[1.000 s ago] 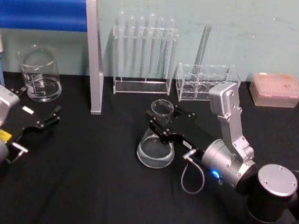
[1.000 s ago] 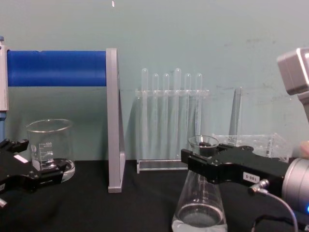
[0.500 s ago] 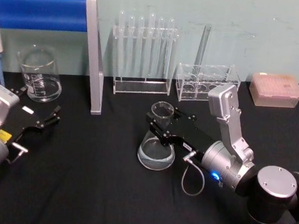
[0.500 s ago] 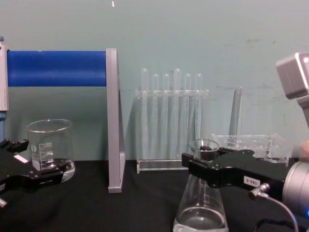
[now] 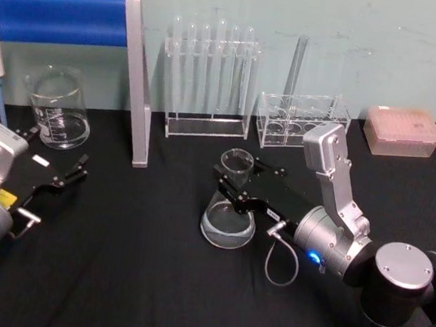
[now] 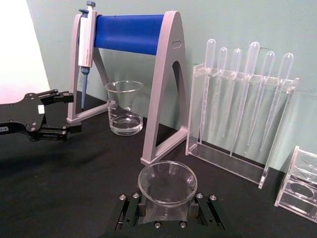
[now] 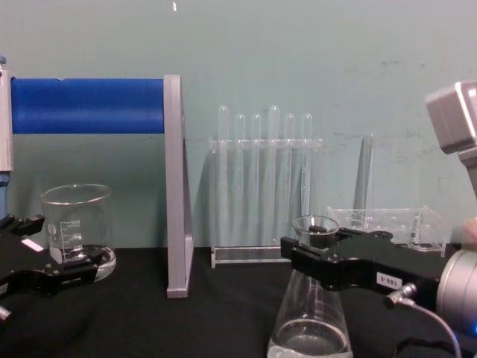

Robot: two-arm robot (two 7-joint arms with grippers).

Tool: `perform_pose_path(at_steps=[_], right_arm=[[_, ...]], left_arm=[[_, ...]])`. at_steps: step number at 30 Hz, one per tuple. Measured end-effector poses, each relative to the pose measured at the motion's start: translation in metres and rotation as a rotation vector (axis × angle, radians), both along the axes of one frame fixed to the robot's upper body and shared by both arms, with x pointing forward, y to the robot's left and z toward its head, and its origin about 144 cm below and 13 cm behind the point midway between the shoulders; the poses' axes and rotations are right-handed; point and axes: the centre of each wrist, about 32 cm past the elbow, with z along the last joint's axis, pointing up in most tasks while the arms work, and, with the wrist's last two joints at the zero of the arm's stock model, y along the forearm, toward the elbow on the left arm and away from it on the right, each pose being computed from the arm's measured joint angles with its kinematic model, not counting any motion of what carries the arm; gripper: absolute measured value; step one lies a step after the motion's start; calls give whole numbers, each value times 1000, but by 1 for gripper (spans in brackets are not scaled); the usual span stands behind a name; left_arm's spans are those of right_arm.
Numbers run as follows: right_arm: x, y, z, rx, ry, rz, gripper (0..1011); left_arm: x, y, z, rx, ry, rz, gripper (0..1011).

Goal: Grasp the erlenmeyer flask with one hand, shake it three times, then place it back.

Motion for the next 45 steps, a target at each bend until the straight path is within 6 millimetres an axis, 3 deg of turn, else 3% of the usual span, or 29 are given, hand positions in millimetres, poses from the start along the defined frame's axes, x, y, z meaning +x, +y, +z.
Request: perform_pose_path(at_steps=[4, 10, 22, 33, 45], right_arm=[[0, 0, 0, 0, 0, 0, 466], [0, 0, 0, 0, 1, 0, 678], [0, 0, 0, 0, 1, 0, 1003], [-2, -4, 1, 7, 5, 14, 1000], [-26, -29, 3, -5, 33, 42, 1000]], left_arm=[[0, 0, 0, 0, 0, 0, 1001], [0, 0, 0, 0, 0, 0, 1001], [0, 0, 0, 0, 0, 0, 1001], [0, 0, 0, 0, 0, 0, 1001], [0, 0, 0, 0, 0, 0, 1001]])
